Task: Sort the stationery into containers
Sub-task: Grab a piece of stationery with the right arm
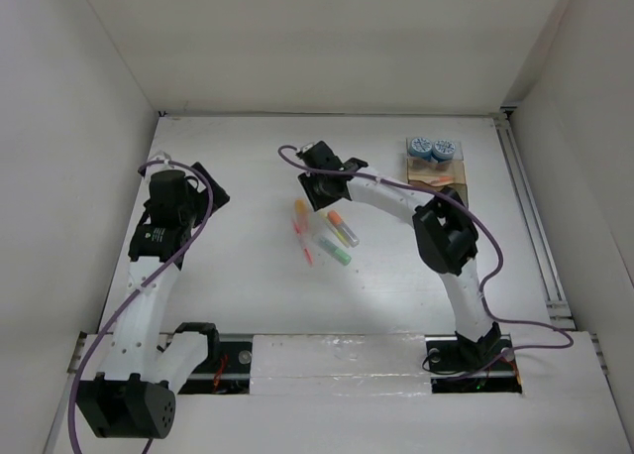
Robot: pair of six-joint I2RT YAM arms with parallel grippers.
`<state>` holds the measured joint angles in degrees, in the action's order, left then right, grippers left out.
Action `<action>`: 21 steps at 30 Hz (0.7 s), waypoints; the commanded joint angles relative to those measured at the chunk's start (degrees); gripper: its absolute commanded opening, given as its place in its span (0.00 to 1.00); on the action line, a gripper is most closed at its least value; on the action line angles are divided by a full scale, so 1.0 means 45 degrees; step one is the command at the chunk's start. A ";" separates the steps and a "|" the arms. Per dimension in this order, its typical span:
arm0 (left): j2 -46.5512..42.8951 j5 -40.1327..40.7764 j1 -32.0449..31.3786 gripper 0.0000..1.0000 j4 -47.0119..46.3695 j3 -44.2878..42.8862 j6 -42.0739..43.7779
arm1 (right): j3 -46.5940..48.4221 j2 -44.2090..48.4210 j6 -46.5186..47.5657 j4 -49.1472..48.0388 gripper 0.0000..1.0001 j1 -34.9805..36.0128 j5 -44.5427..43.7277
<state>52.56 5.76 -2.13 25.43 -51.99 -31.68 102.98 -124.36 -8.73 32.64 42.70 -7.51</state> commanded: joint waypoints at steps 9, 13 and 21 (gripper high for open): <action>-0.0175 -0.0479 0.0024 0.99 -0.0554 0.0127 0.0341 | -0.0130 -0.0587 0.0456 -0.0770 0.39 -0.0074 0.0653; -0.0175 -0.0596 0.0024 0.99 -0.0554 0.0127 0.0341 | -0.0130 -0.0705 0.0572 -0.0770 0.38 -0.0074 0.0807; -0.0175 -0.0596 0.0024 0.99 -0.0554 0.0244 0.0341 | -0.0539 -0.0959 0.0573 -0.0770 0.35 -0.0074 0.0516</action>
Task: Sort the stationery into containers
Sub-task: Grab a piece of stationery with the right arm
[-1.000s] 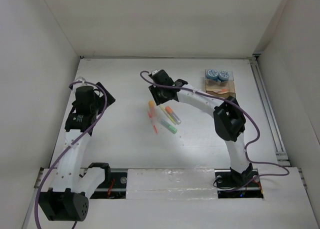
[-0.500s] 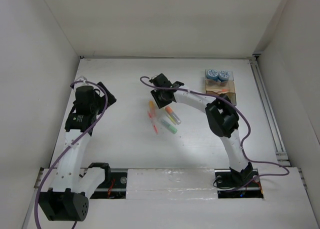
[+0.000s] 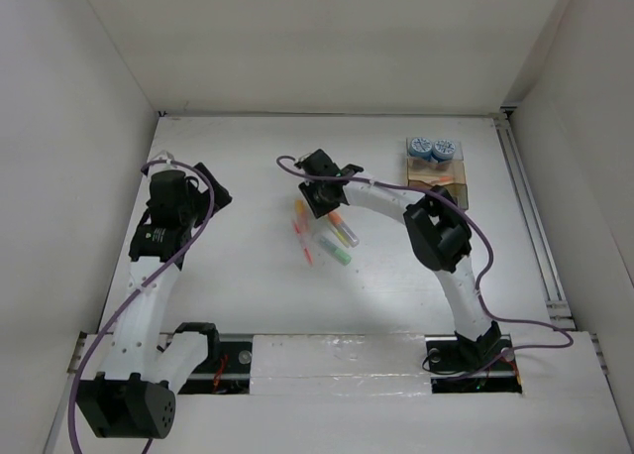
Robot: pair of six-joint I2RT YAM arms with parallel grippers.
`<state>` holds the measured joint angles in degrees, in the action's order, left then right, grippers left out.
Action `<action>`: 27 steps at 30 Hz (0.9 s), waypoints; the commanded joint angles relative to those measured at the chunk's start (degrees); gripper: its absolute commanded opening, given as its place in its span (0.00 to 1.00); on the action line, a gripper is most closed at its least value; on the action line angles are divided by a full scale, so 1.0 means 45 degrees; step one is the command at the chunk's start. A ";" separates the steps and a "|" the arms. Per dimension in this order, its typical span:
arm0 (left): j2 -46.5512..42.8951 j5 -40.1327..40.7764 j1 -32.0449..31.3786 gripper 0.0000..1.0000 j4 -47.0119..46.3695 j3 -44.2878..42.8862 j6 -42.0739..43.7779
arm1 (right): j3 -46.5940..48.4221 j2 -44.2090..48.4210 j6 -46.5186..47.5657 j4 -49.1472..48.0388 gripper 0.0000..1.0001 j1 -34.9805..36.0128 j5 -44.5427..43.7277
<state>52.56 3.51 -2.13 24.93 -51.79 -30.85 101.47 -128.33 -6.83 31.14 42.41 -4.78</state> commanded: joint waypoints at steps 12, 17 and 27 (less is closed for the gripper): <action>-0.0175 -0.0213 0.0024 0.99 -0.0442 0.0200 0.0157 | -0.0576 -0.0192 -0.0336 -0.0668 0.05 0.0243 -0.0365; -0.0175 -0.0213 0.0024 0.99 -0.0442 0.0200 0.0157 | -0.0304 0.0215 -0.1157 -0.0669 0.00 0.0243 -0.0599; -0.0175 -0.0213 0.0024 0.99 -0.0442 0.0200 0.0157 | 0.0514 0.3008 -0.1510 -0.0396 0.00 -0.0010 -0.0911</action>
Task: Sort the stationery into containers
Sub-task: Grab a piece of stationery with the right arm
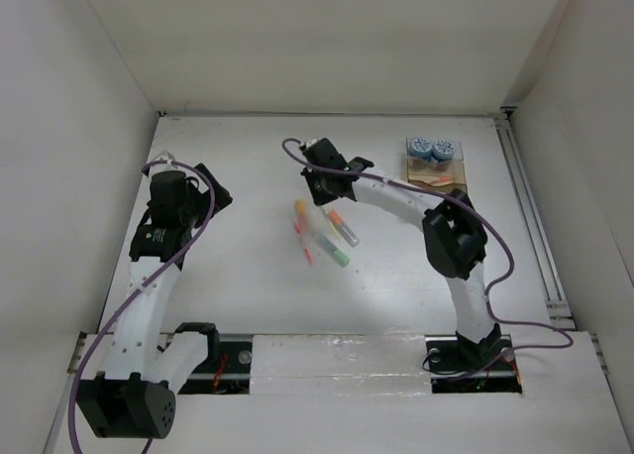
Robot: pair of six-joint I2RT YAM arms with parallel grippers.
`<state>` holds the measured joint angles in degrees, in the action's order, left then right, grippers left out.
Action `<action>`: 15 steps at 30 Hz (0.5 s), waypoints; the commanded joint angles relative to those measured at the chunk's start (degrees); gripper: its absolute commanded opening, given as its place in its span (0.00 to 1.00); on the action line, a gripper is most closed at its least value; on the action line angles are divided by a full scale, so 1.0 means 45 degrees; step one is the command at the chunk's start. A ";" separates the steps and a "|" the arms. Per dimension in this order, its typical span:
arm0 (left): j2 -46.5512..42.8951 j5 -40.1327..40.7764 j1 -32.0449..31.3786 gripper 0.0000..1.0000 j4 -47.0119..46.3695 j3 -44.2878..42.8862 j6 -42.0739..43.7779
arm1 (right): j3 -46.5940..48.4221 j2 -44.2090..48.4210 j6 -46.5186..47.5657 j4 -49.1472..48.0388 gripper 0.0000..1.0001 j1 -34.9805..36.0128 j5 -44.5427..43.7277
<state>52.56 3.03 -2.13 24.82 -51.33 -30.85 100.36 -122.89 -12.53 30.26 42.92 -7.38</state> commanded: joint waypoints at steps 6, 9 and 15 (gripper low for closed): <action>-0.0175 -0.0106 0.0024 0.99 -0.0418 0.0098 0.0157 | 0.0670 0.3771 -0.1235 -0.0901 0.00 -0.0979 -0.2141; -0.0175 -0.0106 0.0024 0.99 -0.0418 0.0098 0.0157 | -0.0326 0.4865 -0.3145 -0.1469 0.00 -0.1741 -0.3493; -0.0292 -0.0106 0.0024 0.99 -0.0418 0.0098 0.0157 | -0.2708 0.6721 -0.9239 -0.1432 0.00 -0.5450 -0.4789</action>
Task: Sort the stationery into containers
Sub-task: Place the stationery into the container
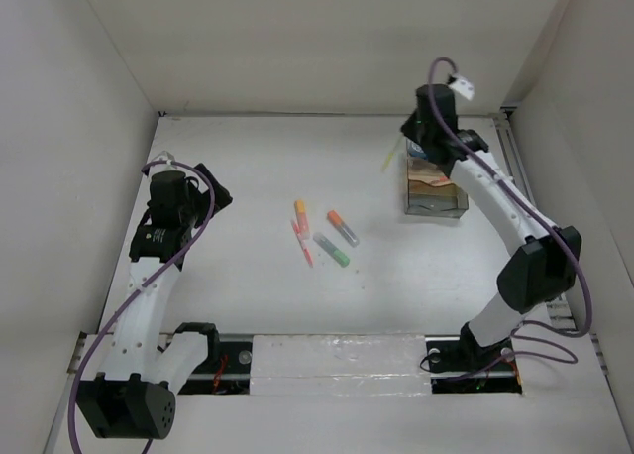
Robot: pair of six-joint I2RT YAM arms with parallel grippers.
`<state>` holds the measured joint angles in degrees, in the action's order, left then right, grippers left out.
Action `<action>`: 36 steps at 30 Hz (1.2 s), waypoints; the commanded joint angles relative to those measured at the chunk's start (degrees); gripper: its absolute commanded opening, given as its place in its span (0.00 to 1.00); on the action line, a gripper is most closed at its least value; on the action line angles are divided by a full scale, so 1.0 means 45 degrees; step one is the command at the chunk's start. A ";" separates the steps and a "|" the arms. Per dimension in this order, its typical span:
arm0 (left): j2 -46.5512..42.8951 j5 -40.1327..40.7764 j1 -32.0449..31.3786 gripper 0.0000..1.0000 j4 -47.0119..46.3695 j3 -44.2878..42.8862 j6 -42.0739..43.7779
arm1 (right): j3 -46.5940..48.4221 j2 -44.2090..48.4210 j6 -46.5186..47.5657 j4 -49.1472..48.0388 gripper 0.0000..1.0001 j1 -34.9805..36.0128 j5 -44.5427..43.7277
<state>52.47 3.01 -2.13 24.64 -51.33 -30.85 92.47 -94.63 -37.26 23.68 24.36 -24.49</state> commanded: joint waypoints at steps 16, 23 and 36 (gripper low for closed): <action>-0.0156 -0.0453 0.0024 0.99 -0.0613 0.0098 0.0274 | -0.3966 0.1206 -1.0137 -0.0264 0.00 -0.5159 -0.1819; -0.0156 -0.0805 0.0024 0.99 -0.0730 0.0215 0.0391 | -0.3828 0.0190 -1.0023 -0.0847 0.00 -0.5159 -0.2486; -0.0272 -0.1781 -0.0230 0.99 -0.1121 0.0333 0.0684 | -0.4064 -0.0943 -0.9866 -0.1611 0.00 -0.4516 -0.3151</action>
<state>52.31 -3.90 -2.59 22.00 -50.15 -28.71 72.36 -97.14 -81.47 17.82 2.63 -35.68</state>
